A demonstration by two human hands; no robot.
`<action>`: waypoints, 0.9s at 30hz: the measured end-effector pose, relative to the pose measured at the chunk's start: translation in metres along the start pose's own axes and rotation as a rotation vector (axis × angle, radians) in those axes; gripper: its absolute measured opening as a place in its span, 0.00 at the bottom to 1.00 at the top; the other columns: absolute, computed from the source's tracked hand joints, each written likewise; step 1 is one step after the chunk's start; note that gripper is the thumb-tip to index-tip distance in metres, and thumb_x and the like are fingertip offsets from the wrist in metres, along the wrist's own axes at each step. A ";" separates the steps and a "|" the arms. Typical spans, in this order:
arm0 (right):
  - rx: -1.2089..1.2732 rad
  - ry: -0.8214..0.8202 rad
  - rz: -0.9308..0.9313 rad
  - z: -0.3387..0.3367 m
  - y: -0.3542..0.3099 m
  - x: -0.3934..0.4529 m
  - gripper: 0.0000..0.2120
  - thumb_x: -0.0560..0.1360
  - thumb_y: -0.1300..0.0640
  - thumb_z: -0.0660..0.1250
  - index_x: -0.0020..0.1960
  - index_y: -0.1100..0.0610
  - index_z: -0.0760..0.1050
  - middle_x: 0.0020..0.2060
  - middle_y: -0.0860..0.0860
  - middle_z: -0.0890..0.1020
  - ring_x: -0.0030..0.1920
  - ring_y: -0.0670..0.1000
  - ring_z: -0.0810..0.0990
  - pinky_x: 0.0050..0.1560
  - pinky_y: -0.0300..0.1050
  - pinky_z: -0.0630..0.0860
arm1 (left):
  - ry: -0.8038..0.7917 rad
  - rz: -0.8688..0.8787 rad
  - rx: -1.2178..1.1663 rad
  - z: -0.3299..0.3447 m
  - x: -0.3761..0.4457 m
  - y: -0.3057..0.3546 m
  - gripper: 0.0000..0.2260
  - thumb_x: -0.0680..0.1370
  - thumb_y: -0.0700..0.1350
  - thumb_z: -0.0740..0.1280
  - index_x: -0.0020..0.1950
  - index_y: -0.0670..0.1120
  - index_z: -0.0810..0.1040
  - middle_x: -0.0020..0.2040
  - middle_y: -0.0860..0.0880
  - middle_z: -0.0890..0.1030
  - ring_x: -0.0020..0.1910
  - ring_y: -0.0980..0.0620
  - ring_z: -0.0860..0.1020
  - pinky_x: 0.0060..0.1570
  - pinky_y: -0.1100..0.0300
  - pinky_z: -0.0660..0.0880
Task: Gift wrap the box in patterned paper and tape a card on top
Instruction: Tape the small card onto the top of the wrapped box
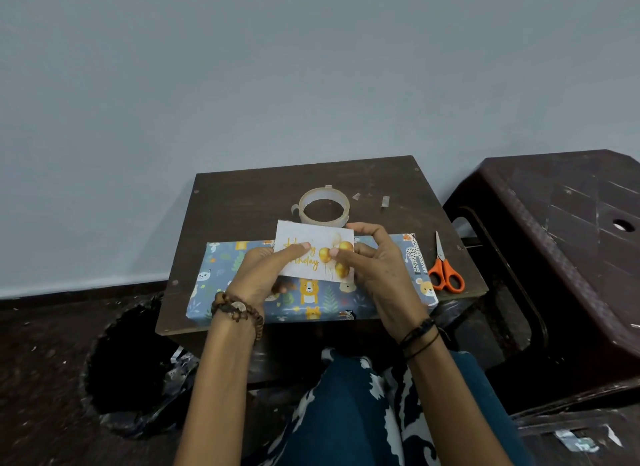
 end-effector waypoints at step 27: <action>-1.051 0.131 -0.162 0.030 0.000 0.007 0.30 0.69 0.65 0.68 0.65 0.61 0.57 0.29 0.50 0.67 0.32 0.56 0.67 0.26 0.42 0.58 | 0.383 0.150 0.862 0.011 -0.010 -0.016 0.28 0.74 0.57 0.66 0.66 0.44 0.61 0.62 0.45 0.69 0.55 0.38 0.76 0.42 0.51 0.69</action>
Point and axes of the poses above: each hand's wrist, its own x-axis towards the middle knuckle, its own z-axis out of the palm, y = z × x, the point moved 1 cm from there along x, towards the middle knuckle
